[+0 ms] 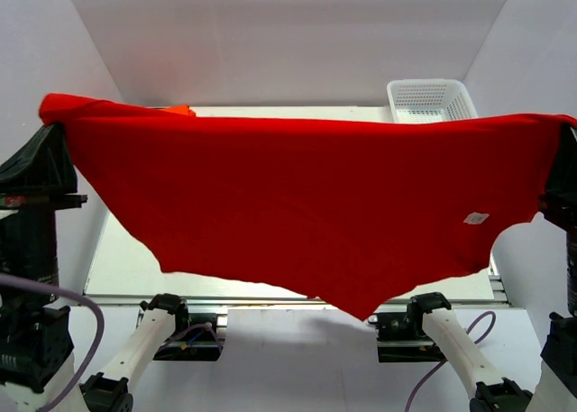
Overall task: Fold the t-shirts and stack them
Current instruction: Flatten out the tshirt
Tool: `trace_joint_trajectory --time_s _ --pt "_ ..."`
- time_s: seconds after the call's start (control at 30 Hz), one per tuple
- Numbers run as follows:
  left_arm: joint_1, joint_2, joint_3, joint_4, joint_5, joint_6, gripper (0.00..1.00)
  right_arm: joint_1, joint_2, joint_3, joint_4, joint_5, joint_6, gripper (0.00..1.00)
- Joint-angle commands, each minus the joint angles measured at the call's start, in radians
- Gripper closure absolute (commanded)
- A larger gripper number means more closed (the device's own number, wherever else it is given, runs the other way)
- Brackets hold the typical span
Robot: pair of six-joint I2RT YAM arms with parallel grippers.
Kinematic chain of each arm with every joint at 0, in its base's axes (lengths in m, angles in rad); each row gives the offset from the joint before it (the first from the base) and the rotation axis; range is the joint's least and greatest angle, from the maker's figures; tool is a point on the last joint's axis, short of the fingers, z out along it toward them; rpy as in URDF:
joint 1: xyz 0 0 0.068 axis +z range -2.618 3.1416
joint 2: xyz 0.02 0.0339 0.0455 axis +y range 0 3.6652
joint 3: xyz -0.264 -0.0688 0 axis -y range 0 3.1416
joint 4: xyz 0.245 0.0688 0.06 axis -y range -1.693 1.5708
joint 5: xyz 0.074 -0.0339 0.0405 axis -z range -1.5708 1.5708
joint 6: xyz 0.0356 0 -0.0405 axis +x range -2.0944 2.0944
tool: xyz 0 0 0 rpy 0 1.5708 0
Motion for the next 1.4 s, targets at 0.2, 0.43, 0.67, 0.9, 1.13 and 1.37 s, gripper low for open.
trace_joint_trajectory --time_s 0.2,0.43,0.67,0.9,1.13,1.37 --pt "0.009 0.019 -0.189 0.054 -0.003 -0.055 1.0 -0.003 0.022 -0.187 0.124 0.06 0.007 1.0" --pt "0.009 0.131 -0.393 0.15 -0.096 -0.099 1.0 -0.003 0.119 -0.46 0.307 0.158 0.049 1.0" --pt "0.009 0.276 -0.614 0.305 -0.168 -0.115 1.0 -0.005 0.265 -0.667 0.463 0.103 0.025 1.0" --pt "0.009 0.519 -0.683 0.417 -0.214 -0.115 1.0 -0.008 0.508 -0.683 0.537 0.112 -0.006 1.0" --pt "0.009 0.85 -0.561 0.449 -0.253 -0.115 1.0 -0.013 0.816 -0.558 0.563 0.118 -0.019 1.0" --pt "0.039 1.185 -0.283 0.459 -0.241 -0.124 1.0 -0.009 1.122 -0.307 0.555 0.231 -0.016 1.0"
